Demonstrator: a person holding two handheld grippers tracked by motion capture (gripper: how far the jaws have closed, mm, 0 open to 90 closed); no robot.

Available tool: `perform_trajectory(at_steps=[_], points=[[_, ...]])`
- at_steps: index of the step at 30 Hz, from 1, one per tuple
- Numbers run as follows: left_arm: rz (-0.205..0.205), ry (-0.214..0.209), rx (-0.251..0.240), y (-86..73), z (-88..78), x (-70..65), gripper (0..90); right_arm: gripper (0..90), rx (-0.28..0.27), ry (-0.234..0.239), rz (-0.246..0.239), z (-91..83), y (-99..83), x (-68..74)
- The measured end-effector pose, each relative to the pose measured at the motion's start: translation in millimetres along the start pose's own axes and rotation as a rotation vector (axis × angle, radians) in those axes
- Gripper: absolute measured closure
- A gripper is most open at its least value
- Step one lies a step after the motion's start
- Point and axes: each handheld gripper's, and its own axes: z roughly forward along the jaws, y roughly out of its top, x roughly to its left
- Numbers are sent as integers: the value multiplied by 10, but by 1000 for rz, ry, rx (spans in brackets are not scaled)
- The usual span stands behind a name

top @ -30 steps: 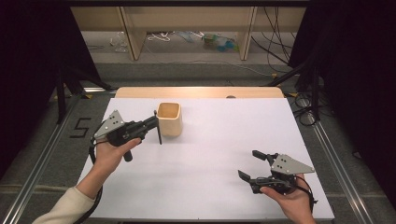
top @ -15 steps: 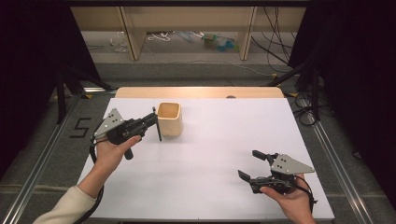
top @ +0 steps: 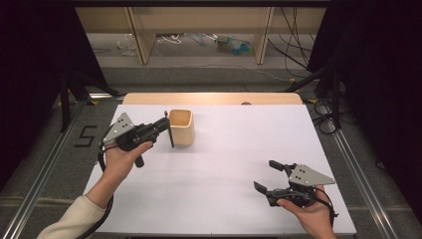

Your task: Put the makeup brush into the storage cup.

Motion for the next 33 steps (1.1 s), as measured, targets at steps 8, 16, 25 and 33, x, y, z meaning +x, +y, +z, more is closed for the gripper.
perform_trajectory(at_steps=[8, 16, 25, 33], points=[[-1, 11, -4, 28, 14, 2, 840, 164, 0, -2, 0, 0, 1, 0], [5, 18, 0, 62, 49, 3, 840, 164, -9, 1, 0, 4, -3, -2], [8, 25, -5, 85, 85, -1, 840, 164, -25, 2, 0, 19, -8, -2], [11, 32, -8, 106, 118, -4, 840, 164, -16, 0, 2, 9, -6, -2]])
